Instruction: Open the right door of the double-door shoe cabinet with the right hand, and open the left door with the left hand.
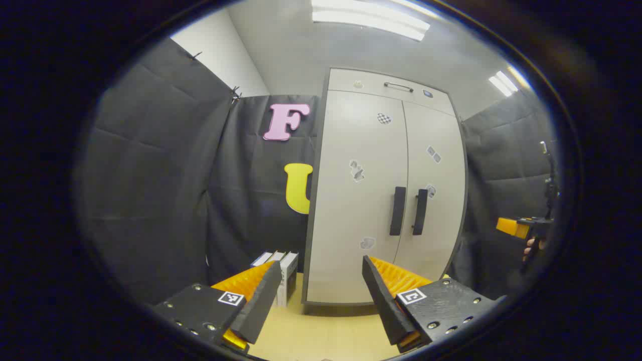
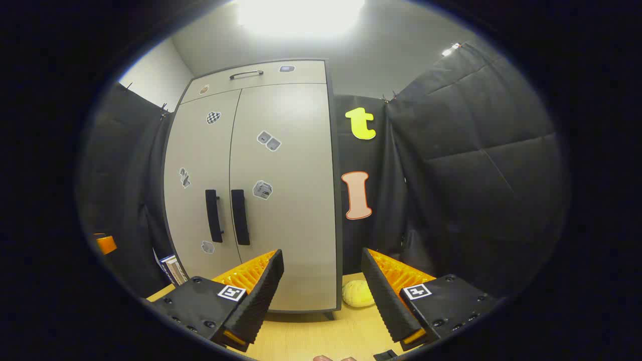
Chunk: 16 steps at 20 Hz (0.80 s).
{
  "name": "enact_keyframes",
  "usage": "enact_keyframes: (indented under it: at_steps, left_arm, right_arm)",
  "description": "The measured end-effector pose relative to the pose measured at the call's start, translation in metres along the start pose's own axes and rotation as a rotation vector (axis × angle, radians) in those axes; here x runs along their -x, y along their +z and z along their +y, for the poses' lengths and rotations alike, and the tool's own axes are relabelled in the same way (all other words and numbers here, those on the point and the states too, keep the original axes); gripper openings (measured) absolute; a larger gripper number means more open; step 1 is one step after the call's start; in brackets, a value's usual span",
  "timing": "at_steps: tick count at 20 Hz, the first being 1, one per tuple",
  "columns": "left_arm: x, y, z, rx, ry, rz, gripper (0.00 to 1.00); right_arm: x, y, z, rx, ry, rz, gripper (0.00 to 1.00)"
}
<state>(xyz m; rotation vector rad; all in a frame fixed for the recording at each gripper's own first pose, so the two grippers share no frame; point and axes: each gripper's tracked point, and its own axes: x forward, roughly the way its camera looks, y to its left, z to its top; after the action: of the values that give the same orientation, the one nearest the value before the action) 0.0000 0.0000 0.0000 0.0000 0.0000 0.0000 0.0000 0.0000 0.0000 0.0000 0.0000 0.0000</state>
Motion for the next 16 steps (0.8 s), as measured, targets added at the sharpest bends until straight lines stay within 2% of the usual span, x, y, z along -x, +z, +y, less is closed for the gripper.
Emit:
enact_keyframes:
  at_steps: [1, 2, 3, 4, 6, 7, 8, 9, 10, 11, 12, 13, 16]
  left_arm:
    - [-0.001, -0.002, -0.002, -0.005, -0.007, 0.004, 0.94]
    - [-0.002, -0.004, -0.004, -0.003, -0.016, 0.008, 0.94]
    - [-0.002, -0.005, -0.008, 0.001, -0.025, 0.010, 0.94]
    - [-0.002, -0.007, -0.012, 0.005, -0.035, 0.011, 0.94]
    - [-0.003, -0.007, -0.018, -0.003, -0.052, 0.005, 0.94]
    - [-0.004, -0.008, -0.021, -0.008, -0.053, 0.003, 0.94]
    - [-0.005, -0.011, -0.023, -0.011, -0.059, 0.006, 0.94]
    - [-0.006, -0.014, -0.027, -0.010, -0.070, 0.016, 0.94]
    - [-0.006, -0.019, -0.030, -0.006, -0.079, 0.027, 0.95]
    - [-0.007, -0.023, -0.032, -0.003, -0.080, 0.034, 0.95]
    - [-0.008, -0.025, -0.032, -0.002, -0.082, 0.038, 0.94]
    - [-0.010, -0.026, -0.033, -0.006, -0.085, 0.041, 0.94]
    - [-0.009, -0.034, -0.033, -0.024, -0.082, 0.050, 0.94]
  right_arm:
    - [-0.001, -0.002, 0.001, 0.001, 0.001, 0.005, 0.97]
    - [-0.003, -0.002, 0.001, -0.002, 0.000, 0.015, 0.93]
    - [-0.004, -0.004, 0.002, -0.010, -0.004, 0.026, 0.98]
    - [-0.005, -0.004, 0.003, -0.019, -0.002, 0.030, 0.93]
    - [-0.006, -0.006, 0.002, -0.021, -0.007, 0.039, 0.93]
    - [-0.009, -0.008, 0.003, -0.015, -0.007, 0.048, 0.98]
    - [-0.010, -0.010, 0.005, -0.007, -0.003, 0.057, 0.98]
    - [-0.010, -0.013, 0.008, 0.001, 0.001, 0.069, 0.93]
    - [-0.009, -0.015, 0.011, 0.004, 0.006, 0.083, 0.98]
    - [-0.008, -0.015, 0.015, 0.005, 0.020, 0.087, 0.93]
    - [-0.007, -0.013, 0.021, 0.004, 0.036, 0.087, 0.98]
    - [-0.008, -0.010, 0.028, 0.007, 0.050, 0.087, 0.98]
    - [-0.012, -0.010, 0.037, 0.034, 0.056, 0.109, 0.93]
